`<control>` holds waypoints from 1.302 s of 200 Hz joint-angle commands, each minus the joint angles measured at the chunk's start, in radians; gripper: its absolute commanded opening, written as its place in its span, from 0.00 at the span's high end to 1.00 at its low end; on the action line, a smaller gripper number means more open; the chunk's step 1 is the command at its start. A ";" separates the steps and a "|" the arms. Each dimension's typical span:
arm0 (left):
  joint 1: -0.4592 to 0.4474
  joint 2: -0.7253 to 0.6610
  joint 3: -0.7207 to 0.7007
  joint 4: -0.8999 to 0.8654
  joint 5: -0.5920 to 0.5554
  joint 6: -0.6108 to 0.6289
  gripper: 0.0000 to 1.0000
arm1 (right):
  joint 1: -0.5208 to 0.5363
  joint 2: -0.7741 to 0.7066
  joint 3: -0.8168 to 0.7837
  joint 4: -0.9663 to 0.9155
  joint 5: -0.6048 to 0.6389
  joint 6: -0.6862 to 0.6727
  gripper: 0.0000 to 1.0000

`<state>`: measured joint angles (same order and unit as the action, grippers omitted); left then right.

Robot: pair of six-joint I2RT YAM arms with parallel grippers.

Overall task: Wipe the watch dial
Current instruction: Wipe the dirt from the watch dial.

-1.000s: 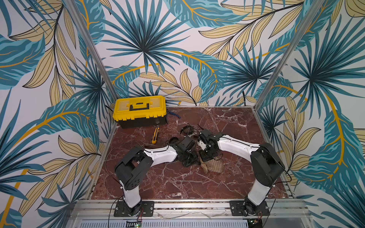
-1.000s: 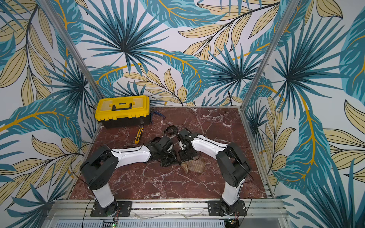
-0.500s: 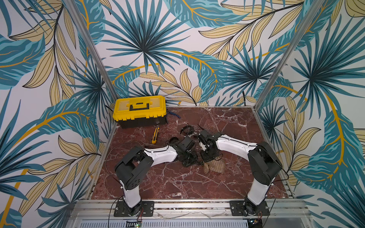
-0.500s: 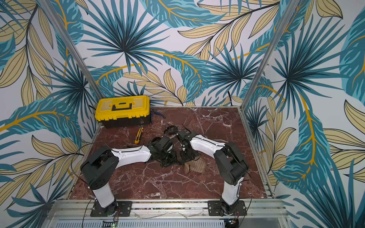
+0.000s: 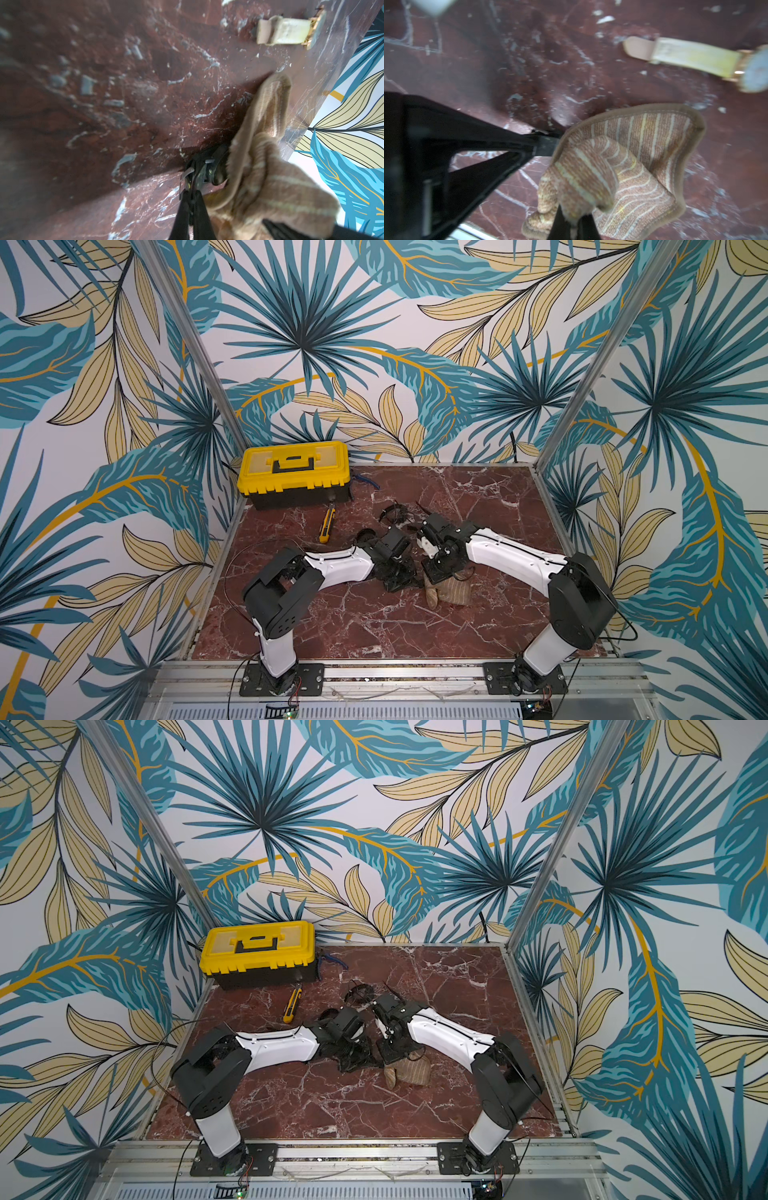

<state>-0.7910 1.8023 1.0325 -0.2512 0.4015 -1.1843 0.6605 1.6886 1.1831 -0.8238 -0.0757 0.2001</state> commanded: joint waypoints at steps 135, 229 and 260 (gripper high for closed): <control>0.003 0.011 0.006 0.010 0.000 -0.006 1.00 | -0.094 0.127 -0.079 -0.025 0.107 0.056 1.00; 0.001 0.014 0.009 0.011 0.003 -0.008 1.00 | -0.050 -0.032 -0.037 -0.043 0.084 0.041 1.00; 0.001 0.015 0.009 0.010 0.002 -0.009 1.00 | -0.019 0.034 -0.007 -0.014 -0.036 0.007 1.00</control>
<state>-0.7902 1.8107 1.0325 -0.2527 0.4046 -1.1942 0.6228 1.6741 1.1553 -0.8421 -0.0093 0.2428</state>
